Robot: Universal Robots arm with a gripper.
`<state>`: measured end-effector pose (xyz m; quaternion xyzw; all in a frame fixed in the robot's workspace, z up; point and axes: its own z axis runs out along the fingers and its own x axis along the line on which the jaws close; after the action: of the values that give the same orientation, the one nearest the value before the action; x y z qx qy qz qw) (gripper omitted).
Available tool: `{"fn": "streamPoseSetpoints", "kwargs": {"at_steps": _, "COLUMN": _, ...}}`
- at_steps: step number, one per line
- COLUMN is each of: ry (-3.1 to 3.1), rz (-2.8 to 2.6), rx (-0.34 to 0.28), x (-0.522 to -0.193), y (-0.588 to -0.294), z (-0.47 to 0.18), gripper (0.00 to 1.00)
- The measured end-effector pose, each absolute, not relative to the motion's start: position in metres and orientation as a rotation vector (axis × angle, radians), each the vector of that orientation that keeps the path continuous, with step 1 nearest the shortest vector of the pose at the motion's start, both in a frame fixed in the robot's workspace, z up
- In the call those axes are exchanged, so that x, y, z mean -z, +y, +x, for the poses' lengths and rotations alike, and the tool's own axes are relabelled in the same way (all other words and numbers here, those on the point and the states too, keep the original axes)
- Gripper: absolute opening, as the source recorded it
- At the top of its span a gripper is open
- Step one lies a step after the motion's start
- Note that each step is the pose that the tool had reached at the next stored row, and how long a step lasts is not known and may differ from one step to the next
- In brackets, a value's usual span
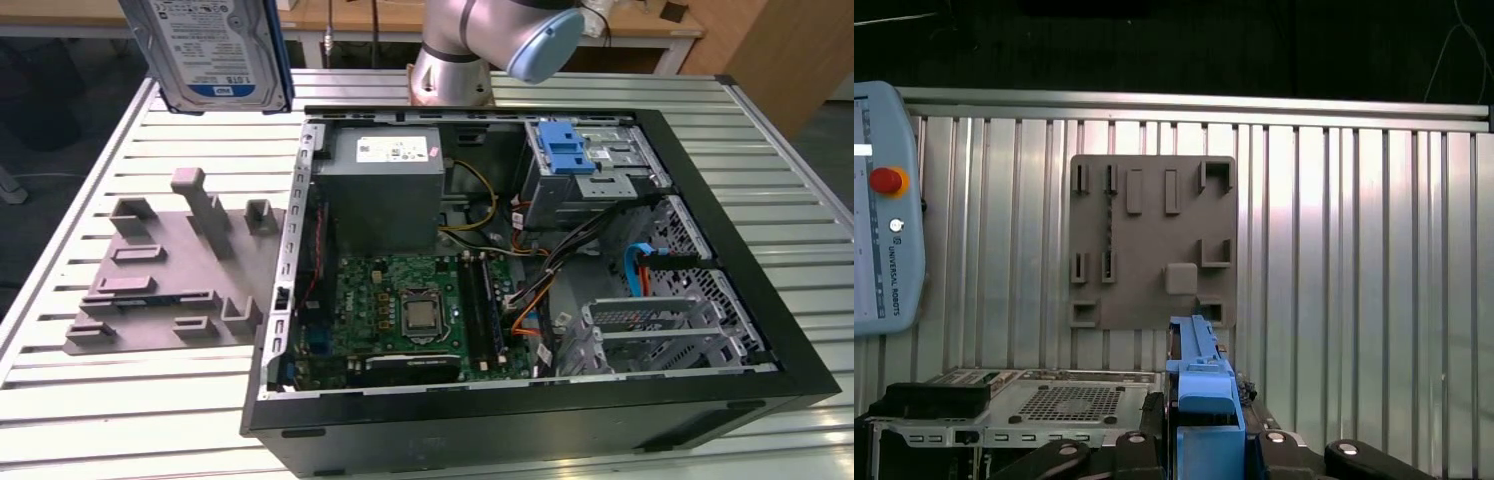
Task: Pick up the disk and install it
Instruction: 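Pick up the disk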
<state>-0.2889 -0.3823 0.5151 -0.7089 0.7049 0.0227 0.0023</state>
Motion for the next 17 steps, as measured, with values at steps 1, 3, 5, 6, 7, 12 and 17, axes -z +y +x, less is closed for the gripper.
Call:
{"fn": "streamPoseSetpoints", "kwargs": {"at_steps": 1, "ry": 2.211, "rz": -2.224, "rx": -0.071, "x": -0.515, "y": -0.382, "z": -0.288, "gripper": 0.36}}
{"fn": "streamPoseSetpoints", "kwargs": {"at_steps": 3, "ry": 2.211, "rz": -2.224, "rx": -0.071, "x": -0.515, "y": -0.382, "z": -0.285, "gripper": 0.36}}
{"fn": "streamPoseSetpoints", "kwargs": {"at_steps": 5, "ry": 2.211, "rz": -2.224, "rx": -0.071, "x": -0.515, "y": -0.382, "z": -0.283, "gripper": 0.36}}
{"fn": "streamPoseSetpoints", "kwargs": {"at_steps": 6, "ry": 2.211, "rz": -2.224, "rx": -0.071, "x": -0.515, "y": -0.382, "z": -0.282, "gripper": 0.36}}
{"fn": "streamPoseSetpoints", "kwargs": {"at_steps": 7, "ry": 2.211, "rz": -2.224, "rx": -0.071, "x": -0.515, "y": -0.382, "z": -0.281, "gripper": 0.36}}
{"fn": "streamPoseSetpoints", "kwargs": {"at_steps": 12, "ry": 2.211, "rz": -2.224, "rx": -0.071, "x": -0.515, "y": -0.382, "z": -0.276, "gripper": 0.36}}
{"fn": "streamPoseSetpoints", "kwargs": {"at_steps": 17, "ry": 2.211, "rz": -2.224, "rx": -0.071, "x": -0.515, "y": -0.382, "z": -0.273, "gripper": 0.36}}
